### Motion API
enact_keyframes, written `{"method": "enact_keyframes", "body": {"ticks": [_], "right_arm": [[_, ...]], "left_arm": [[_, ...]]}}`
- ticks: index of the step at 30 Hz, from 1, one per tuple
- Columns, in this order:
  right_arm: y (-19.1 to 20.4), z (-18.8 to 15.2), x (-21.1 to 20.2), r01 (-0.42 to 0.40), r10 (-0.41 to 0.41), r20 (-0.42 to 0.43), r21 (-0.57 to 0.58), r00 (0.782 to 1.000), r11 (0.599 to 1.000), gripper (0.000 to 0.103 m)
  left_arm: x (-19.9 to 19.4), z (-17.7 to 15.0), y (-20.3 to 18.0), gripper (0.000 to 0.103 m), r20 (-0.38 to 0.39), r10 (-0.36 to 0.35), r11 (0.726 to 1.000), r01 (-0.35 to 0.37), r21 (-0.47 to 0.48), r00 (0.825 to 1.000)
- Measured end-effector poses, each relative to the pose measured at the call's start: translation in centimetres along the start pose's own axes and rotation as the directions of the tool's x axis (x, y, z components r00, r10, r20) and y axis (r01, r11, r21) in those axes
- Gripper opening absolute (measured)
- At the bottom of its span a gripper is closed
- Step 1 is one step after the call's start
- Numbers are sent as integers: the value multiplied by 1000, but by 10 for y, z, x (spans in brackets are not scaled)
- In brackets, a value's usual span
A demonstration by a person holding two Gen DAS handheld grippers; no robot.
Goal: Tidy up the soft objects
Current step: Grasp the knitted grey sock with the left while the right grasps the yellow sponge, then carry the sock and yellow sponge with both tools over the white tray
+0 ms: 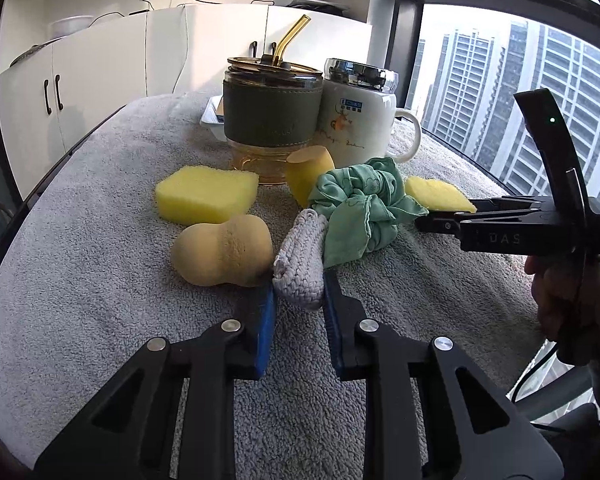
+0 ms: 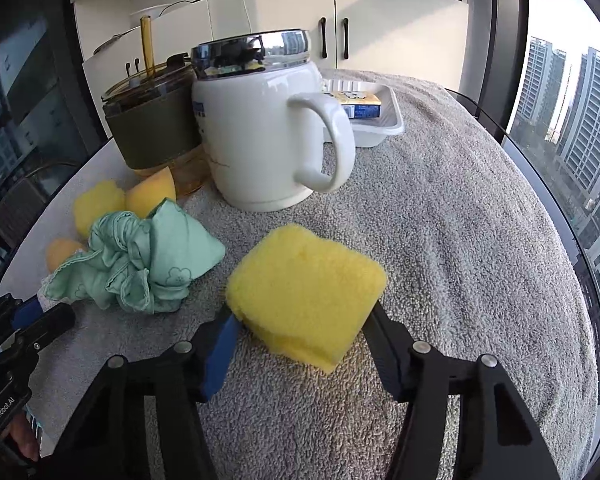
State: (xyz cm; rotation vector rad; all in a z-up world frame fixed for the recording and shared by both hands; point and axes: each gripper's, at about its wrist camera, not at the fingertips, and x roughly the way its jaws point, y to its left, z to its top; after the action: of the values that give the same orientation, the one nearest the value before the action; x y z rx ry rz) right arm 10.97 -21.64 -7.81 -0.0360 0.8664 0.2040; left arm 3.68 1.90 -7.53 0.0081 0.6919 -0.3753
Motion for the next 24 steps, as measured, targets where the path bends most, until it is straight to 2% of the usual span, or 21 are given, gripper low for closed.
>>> {"method": "enact_keyframes", "body": {"ticks": [11,19,24], "right_arm": [[4,-4,-14,-24,24,24,-6,999,1000,51],[5,-12,-30,-20,20,29,-10,999,1000,50],[2,-13,-44,-13,13,44,-14,999,1000,50]], "left_arm": [[-11,2,0,20,31,-10,1000,10,4,999],[-23,-2,-5,20,40,-28,999,27,23,999],[-40,-2,-6,20,74,-33,999,31,30,997]]}}
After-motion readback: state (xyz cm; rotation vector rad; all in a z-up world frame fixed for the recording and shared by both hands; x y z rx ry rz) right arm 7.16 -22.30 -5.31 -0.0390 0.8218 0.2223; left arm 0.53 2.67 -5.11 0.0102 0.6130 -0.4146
